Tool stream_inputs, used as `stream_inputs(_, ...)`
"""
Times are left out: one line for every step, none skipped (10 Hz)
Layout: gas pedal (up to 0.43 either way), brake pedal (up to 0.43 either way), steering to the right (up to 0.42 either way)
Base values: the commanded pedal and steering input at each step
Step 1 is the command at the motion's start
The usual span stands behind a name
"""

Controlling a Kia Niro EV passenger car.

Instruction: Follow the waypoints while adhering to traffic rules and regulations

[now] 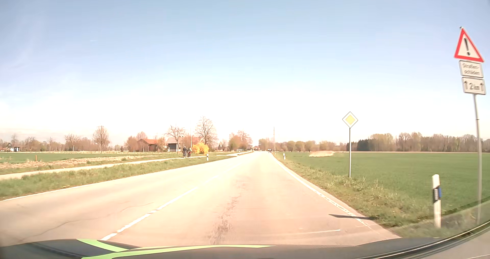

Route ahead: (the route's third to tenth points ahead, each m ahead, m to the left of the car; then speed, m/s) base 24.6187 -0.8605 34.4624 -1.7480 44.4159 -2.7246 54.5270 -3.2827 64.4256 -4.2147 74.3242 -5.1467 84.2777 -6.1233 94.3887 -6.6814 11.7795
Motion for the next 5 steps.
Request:
stream_inputs(0.39, 0.0, 0.021)
stream_inputs(0.39, 0.0, 0.018)
stream_inputs(0.39, 0.0, 0.015)
stream_inputs(0.39, 0.0, 0.014)
stream_inputs(0.39, 0.0, 0.012)
